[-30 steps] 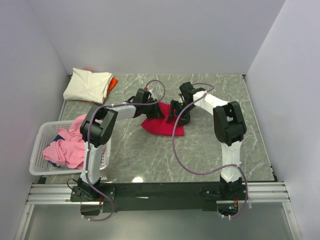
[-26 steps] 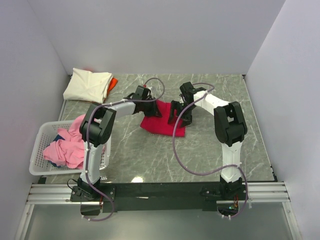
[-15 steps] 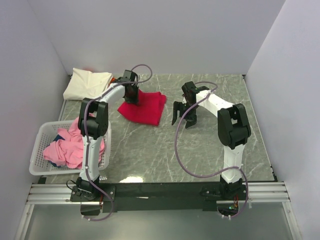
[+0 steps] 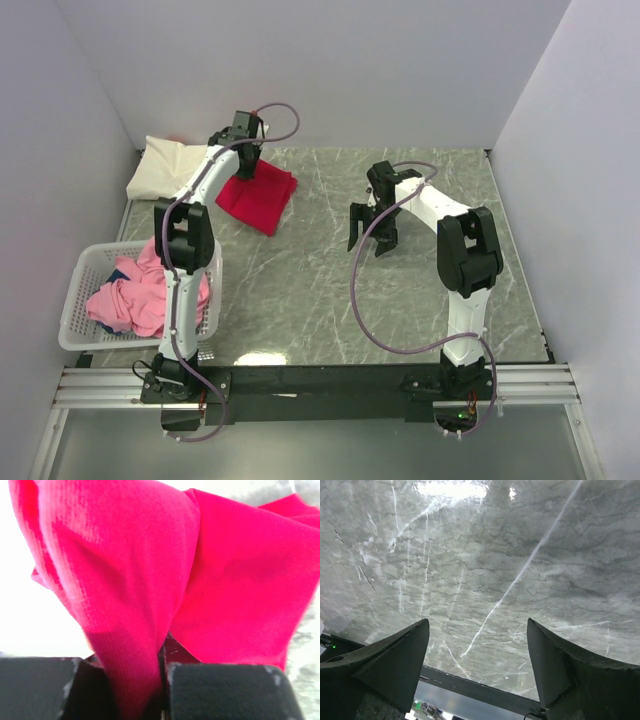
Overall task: Fold and stack the t-shirts
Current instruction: Neatly place the folded tshirt to the corner
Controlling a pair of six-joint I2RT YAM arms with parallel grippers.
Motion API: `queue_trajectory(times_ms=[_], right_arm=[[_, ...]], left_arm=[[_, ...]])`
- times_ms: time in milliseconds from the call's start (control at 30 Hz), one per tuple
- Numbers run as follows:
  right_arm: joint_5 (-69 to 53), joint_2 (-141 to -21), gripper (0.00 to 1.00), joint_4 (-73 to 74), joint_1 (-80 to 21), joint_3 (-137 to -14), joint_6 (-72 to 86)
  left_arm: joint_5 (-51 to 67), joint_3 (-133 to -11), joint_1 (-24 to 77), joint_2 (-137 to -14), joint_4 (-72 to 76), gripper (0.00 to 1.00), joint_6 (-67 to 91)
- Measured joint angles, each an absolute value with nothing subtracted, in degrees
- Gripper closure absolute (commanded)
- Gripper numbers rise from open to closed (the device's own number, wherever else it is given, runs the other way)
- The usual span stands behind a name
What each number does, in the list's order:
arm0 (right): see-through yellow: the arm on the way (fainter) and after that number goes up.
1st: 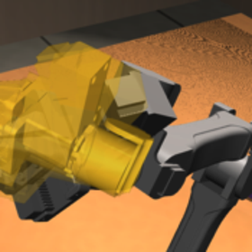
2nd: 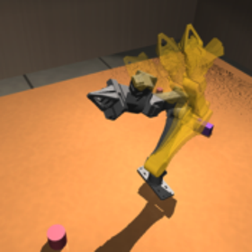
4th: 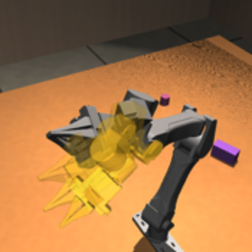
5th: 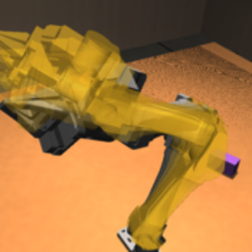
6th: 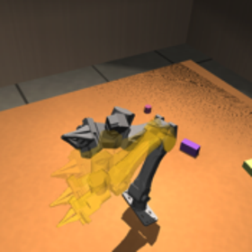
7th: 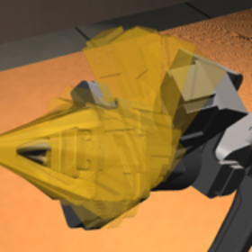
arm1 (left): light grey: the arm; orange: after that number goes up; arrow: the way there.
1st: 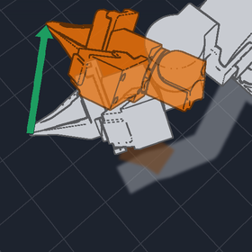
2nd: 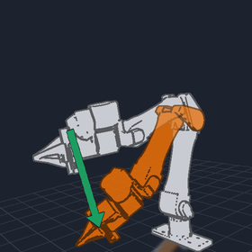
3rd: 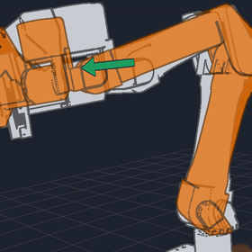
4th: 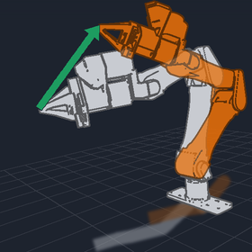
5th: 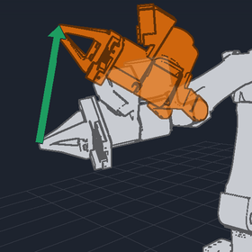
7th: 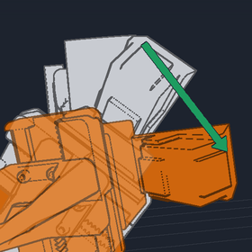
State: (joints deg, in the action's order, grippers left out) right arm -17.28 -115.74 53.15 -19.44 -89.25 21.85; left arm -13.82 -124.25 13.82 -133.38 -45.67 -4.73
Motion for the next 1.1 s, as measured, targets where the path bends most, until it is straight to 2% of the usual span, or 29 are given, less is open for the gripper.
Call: queue_trajectory(times_ms=[467,1100], right_arm=[[-18.17,-115.74,0.16,54.24,-19.14,-88.44,21.08],[-19.16,-115.09,0.16,53.89,-19.14,-83.96,21.12]], left_arm=[[-12.25,-132.51,6.33,-133.32,-47.0,1.0,-13.91],[-5.45,-135.61,-1.87,-131.07,-45.63,1.0,-15.07]])
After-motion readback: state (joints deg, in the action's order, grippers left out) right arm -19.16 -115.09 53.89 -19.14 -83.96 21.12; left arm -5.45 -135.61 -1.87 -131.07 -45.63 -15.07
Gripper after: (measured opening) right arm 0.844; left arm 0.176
